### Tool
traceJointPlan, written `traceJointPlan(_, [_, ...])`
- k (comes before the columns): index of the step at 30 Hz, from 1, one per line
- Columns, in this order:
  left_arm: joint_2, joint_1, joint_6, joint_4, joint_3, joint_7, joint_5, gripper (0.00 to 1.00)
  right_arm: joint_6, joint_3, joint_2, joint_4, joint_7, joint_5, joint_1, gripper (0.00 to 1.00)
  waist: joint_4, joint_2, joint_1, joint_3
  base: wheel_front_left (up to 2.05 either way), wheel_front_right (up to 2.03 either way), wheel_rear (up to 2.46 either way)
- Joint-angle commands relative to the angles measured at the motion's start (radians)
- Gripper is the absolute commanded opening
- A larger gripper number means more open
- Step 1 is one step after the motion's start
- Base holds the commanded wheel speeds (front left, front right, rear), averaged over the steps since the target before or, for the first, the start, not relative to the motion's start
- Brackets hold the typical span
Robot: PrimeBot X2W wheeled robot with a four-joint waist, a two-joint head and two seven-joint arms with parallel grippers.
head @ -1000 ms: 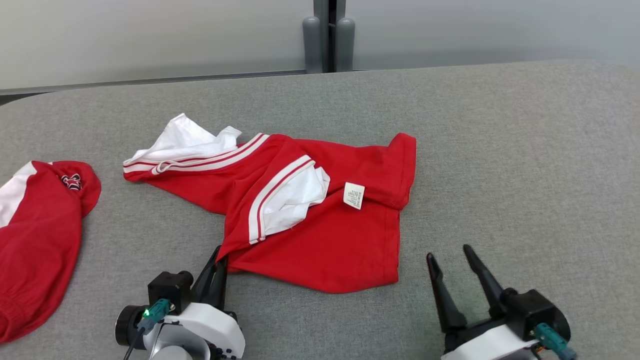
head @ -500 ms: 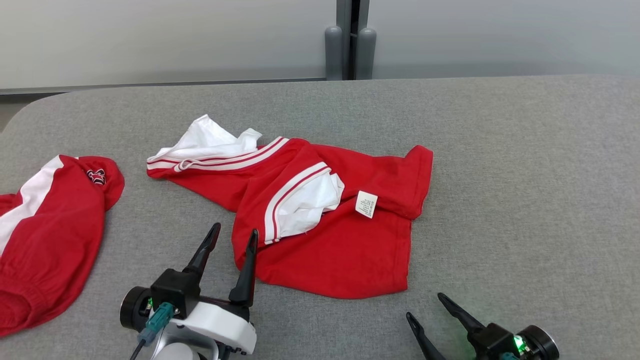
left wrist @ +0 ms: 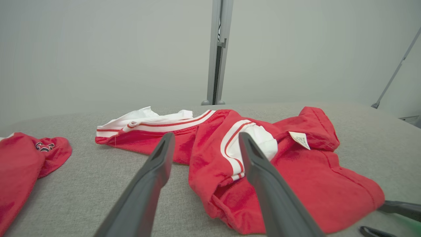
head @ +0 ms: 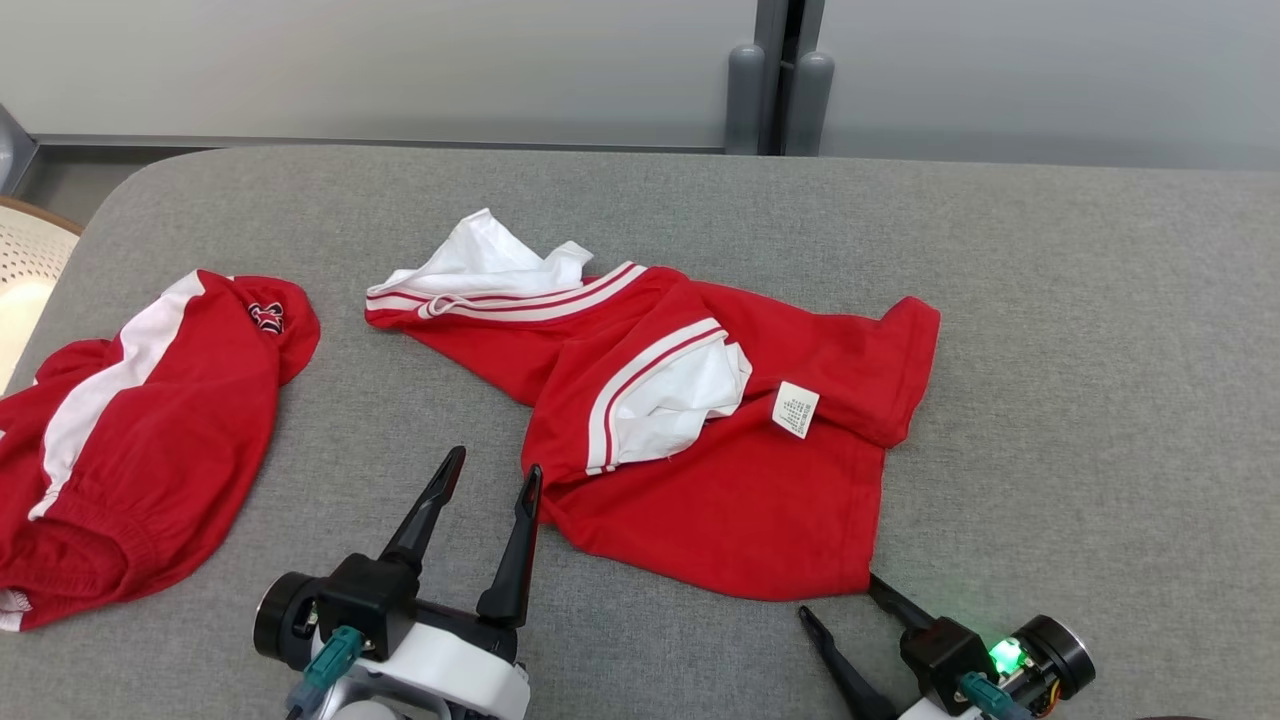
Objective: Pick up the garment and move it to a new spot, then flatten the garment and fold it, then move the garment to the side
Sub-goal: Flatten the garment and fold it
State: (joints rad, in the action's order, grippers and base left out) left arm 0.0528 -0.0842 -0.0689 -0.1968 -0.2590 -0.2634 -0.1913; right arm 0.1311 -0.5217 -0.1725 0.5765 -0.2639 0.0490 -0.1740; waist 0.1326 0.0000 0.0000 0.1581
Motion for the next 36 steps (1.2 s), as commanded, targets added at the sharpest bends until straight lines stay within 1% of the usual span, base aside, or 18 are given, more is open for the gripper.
traceJointPlan(1, [0.002,0.012,-0.001,0.004,0.002,-0.002,0.006,1.0,-0.001,0.002,0.003,0.015,-0.001,-0.012,-0.009,0.5,0.008,0.0,0.0,0.004,0.0,0.0,0.0])
traceJointPlan(2, [0.001,0.015,-0.002,0.003,0.002,-0.002,0.006,1.0,-0.001,0.0,0.004,0.019,-0.001,-0.014,-0.01,0.4,0.01,0.0,0.0,0.005,0.0,0.0,0.0])
traceJointPlan(3, [0.001,0.015,-0.003,0.003,0.002,-0.002,0.006,1.0,-0.001,-0.002,0.004,0.023,0.0,-0.016,-0.011,0.0,0.011,0.0,0.0,0.005,0.0,0.0,0.0])
traceJointPlan(6, [0.0,0.013,-0.001,0.005,0.007,-0.002,0.007,1.0,-0.001,0.005,0.0,0.02,0.0,-0.021,-0.018,0.0,0.005,0.0,0.0,0.008,0.0,0.0,0.0])
traceJointPlan(10, [0.0,0.016,0.003,0.013,0.021,-0.002,0.014,1.0,-0.001,0.037,-0.008,-0.025,-0.001,-0.032,-0.005,0.0,-0.021,0.0,0.0,0.013,0.0,0.0,0.0])
traceJointPlan(12, [0.0,0.013,0.003,0.018,0.028,-0.002,0.018,1.0,-0.001,0.08,-0.019,-0.067,-0.001,-0.036,0.023,0.0,-0.038,0.0,0.0,0.015,0.0,0.0,0.0])
traceJointPlan(16, [0.0,0.009,0.005,0.032,0.048,-0.001,0.021,1.0,-0.001,0.184,-0.05,-0.189,-0.001,-0.039,0.093,0.0,-0.085,0.0,0.0,0.025,0.0,0.0,0.0])
traceJointPlan(20, [0.0,-0.003,-0.007,0.037,0.06,-0.002,0.028,1.0,-0.001,0.287,-0.088,-0.3,-0.001,-0.056,0.166,0.0,-0.135,0.0,0.0,0.036,0.0,0.0,0.0])
traceJointPlan(23, [0.0,-0.018,-0.017,0.039,0.053,-0.002,0.036,1.0,-0.001,0.354,-0.093,-0.342,-0.001,-0.075,0.217,0.0,-0.163,0.0,0.0,0.042,0.0,0.0,0.0])
traceJointPlan(27, [0.01,-0.056,-0.028,0.031,0.043,-0.002,0.055,1.0,-0.001,0.387,-0.088,-0.347,-0.001,-0.088,0.23,0.0,-0.189,0.0,0.0,0.045,0.0,0.0,0.0])
traceJointPlan(29, [0.021,-0.084,-0.034,0.024,0.039,-0.002,0.069,1.0,-0.001,0.369,-0.073,-0.345,-0.001,-0.091,0.228,0.0,-0.206,0.0,0.0,0.047,0.0,0.0,0.0])
traceJointPlan(31, [0.028,-0.106,-0.036,0.012,0.031,-0.001,0.08,1.0,-0.001,0.326,-0.061,-0.348,-0.001,-0.084,0.207,0.0,-0.22,0.0,0.0,0.05,0.0,0.0,0.0])
traceJointPlan(32, [0.033,-0.115,-0.039,0.002,0.025,-0.001,0.084,1.0,-0.001,0.302,-0.055,-0.345,-0.001,-0.078,0.198,0.07,-0.226,0.0,0.0,0.052,0.0,0.0,0.0])
traceJointPlan(33, [0.035,-0.125,-0.042,-0.003,0.019,-0.001,0.087,1.0,-0.001,0.269,-0.052,-0.336,-0.001,-0.074,0.19,0.38,-0.23,0.0,0.0,0.054,0.0,0.0,0.0])
traceJointPlan(34, [0.037,-0.132,-0.044,-0.008,0.014,-0.001,0.087,1.0,-0.001,0.24,-0.054,-0.323,-0.001,-0.078,0.178,0.85,-0.233,0.0,0.0,0.057,0.0,0.0,0.0])
traceJointPlan(35, [0.037,-0.134,-0.044,-0.012,0.011,-0.001,0.087,1.0,-0.001,0.21,-0.055,-0.308,-0.001,-0.085,0.161,1.0,-0.235,0.0,0.0,0.059,0.0,0.0,0.0])
traceJointPlan(36, [0.037,-0.131,-0.045,-0.018,0.008,-0.001,0.085,1.0,-0.001,0.183,-0.052,-0.292,-0.001,-0.086,0.142,1.0,-0.237,0.0,0.0,0.062,0.0,0.0,0.0])
